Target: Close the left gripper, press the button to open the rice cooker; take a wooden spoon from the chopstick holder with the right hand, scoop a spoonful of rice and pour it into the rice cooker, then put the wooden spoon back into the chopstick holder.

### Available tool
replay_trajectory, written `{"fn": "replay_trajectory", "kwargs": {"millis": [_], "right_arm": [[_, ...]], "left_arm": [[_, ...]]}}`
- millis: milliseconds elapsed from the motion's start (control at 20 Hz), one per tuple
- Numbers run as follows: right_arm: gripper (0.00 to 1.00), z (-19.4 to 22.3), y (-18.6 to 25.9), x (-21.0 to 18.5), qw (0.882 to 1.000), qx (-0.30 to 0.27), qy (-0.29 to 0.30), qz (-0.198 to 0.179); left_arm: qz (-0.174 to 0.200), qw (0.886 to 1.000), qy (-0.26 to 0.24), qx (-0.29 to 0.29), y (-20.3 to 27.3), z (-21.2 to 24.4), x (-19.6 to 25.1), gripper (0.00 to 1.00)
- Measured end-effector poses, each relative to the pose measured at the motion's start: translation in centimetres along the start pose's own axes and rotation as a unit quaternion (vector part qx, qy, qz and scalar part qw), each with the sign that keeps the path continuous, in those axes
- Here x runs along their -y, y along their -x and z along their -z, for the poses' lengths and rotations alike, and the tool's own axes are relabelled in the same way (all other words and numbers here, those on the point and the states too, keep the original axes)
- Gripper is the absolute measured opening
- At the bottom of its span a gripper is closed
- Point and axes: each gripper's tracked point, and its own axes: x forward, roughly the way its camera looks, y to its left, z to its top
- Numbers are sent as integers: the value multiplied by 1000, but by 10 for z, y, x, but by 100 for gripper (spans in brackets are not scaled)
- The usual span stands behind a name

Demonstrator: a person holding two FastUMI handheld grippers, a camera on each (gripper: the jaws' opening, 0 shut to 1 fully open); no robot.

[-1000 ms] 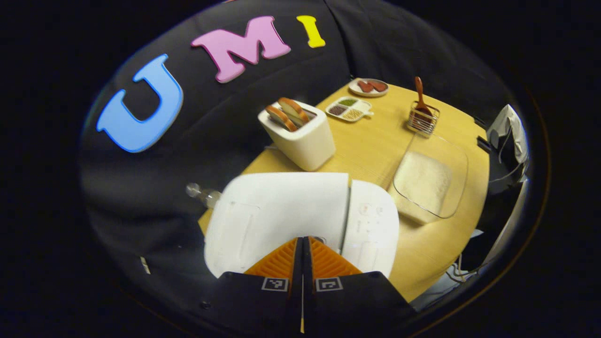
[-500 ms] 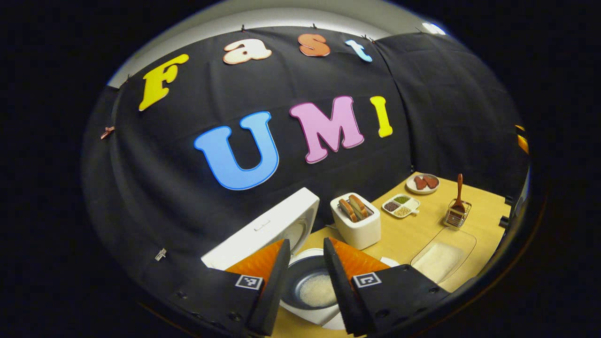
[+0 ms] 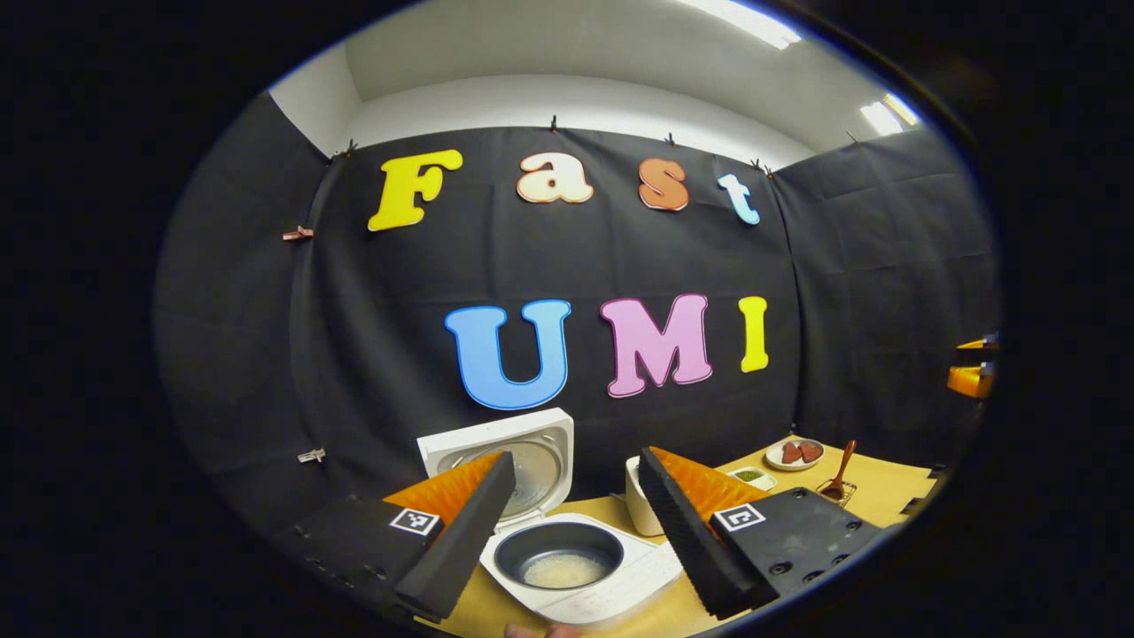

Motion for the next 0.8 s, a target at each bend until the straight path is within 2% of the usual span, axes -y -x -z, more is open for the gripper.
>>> {"fn": "replay_trajectory", "kwargs": {"millis": [200,450,800], "right_arm": [[98,-3,-9,7,1000,17,-9,1],[98,14,-26,30,1000,9,-18,6],[98,59,-59,65,999,-23,-47,3]], "left_arm": [[-27,999,37,14,33,-12,18,96],[-67,997,44,15,71,-15,45,98],[-121,990,66,-1,101,-13,71,98]]}}
